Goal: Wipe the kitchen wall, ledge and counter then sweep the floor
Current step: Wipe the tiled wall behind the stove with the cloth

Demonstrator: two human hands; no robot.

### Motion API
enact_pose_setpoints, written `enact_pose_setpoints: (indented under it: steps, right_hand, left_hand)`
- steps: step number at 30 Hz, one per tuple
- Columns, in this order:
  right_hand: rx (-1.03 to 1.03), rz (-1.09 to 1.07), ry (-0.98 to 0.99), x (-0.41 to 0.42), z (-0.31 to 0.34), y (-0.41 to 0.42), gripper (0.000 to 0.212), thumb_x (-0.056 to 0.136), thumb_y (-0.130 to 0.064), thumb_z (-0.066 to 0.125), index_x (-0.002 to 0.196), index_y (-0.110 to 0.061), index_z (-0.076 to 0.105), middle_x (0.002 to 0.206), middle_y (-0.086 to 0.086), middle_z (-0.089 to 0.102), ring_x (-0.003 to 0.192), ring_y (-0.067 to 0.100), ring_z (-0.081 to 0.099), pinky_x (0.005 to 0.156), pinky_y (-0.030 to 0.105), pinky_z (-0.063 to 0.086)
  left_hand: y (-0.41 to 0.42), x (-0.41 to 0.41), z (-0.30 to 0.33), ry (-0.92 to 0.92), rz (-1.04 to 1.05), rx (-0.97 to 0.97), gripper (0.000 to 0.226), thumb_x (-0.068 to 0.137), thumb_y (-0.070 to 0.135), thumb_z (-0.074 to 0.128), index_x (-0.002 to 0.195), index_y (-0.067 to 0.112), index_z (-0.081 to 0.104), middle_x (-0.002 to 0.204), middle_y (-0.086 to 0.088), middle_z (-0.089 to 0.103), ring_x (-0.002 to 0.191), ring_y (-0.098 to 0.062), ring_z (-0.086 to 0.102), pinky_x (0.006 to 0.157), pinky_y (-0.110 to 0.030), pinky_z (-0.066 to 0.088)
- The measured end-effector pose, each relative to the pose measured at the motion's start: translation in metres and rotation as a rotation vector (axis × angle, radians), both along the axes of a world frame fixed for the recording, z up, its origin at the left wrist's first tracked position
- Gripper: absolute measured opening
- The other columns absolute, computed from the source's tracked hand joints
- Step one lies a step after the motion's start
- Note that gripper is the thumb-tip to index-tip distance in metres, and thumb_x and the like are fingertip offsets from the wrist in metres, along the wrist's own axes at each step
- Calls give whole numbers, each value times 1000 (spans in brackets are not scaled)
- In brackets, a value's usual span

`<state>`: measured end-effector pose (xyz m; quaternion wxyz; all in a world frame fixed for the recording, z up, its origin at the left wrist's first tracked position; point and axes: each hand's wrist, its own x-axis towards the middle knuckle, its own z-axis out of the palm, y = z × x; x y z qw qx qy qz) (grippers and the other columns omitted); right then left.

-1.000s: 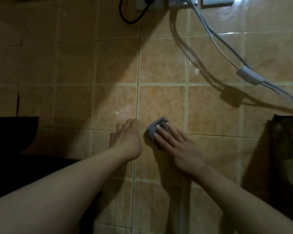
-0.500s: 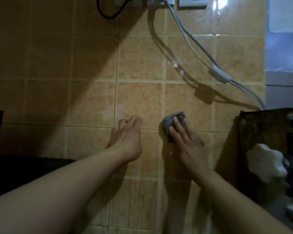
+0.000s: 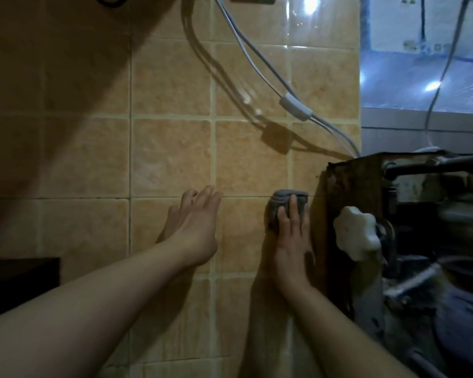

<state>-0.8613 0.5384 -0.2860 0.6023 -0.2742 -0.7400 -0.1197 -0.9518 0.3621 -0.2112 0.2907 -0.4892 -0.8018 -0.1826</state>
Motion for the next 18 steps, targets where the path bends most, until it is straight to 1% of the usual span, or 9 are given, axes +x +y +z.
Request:
enact_pose_setpoints:
  steps: [2, 3, 6, 10, 11, 13, 15, 16, 18]
  right_hand:
    - [-41, -116, -97, 11, 10, -6, 90, 61, -8, 84, 138, -12, 38, 158, 4, 7, 145, 27, 9, 111, 36, 26]
    - [-39, -204, -140, 16, 25, -7, 82, 70, -14, 78, 141, -11, 36, 158, 9, 7, 144, 31, 10, 112, 37, 24]
    - [-153, -185, -141, 24, 82, -11, 57, 99, -17, 36, 150, -9, 12, 157, 13, -12, 145, 35, -10, 117, 39, 4]
    - [-247, -178, -70, 21, 76, -11, 62, 98, -10, 34, 150, -7, 0, 156, 16, -16, 144, 36, -9, 116, 40, 11]
    - [-258, -167, -51, 16, 57, -10, 68, 95, -5, 41, 150, -6, 2, 157, 17, -10, 144, 38, -3, 115, 42, 16]
    - [-250, -163, -80, 9, 20, -14, 80, 75, 4, 64, 143, -1, 24, 153, 24, 21, 136, 45, 27, 104, 50, 36]
    - [-267, -172, -75, 4, 4, -11, 78, 63, 3, 70, 133, 1, 37, 142, 25, 41, 125, 46, 43, 90, 53, 46]
    - [-236, -186, -50, 4, 8, -11, 75, 66, 1, 67, 135, 1, 37, 144, 25, 38, 127, 46, 41, 90, 51, 47]
    - [-206, -165, -82, 9, 33, -13, 69, 87, -2, 52, 147, -2, 18, 157, 19, 6, 142, 42, 11, 108, 47, 31]
  left_hand:
    - [3, 5, -7, 15, -1, -27, 79, 87, 12, 52, 149, 27, 6, 157, 7, -3, 143, -25, 2, 114, -45, 20]
    - [5, 8, -8, 24, -6, -33, 79, 87, 11, 52, 148, 27, 5, 157, 7, -4, 143, -25, 1, 114, -45, 19]
    - [5, 11, -5, 44, -21, -30, 79, 86, 11, 53, 149, 25, 6, 157, 7, -4, 143, -25, 1, 112, -45, 19]
    - [4, 11, -4, 55, -24, -18, 79, 85, 13, 54, 148, 25, 7, 157, 7, -5, 142, -24, 1, 112, -44, 20]
    - [3, 11, -6, 49, -23, -15, 80, 85, 12, 54, 148, 25, 7, 157, 7, -5, 142, -24, 1, 113, -44, 20]
    - [3, 12, -10, 35, -30, -23, 79, 86, 11, 53, 149, 24, 6, 157, 6, -4, 142, -24, 0, 113, -44, 19]
    - [3, 14, -13, 36, -43, -31, 78, 86, 11, 52, 148, 24, 6, 157, 6, -4, 143, -24, 0, 114, -45, 19]
    - [3, 15, -14, 46, -49, -33, 79, 86, 11, 52, 149, 25, 6, 157, 7, -4, 143, -24, -1, 114, -45, 19]
    - [5, 15, -15, 62, -64, -30, 80, 86, 11, 53, 149, 25, 5, 157, 8, -4, 143, -23, -1, 114, -45, 19]
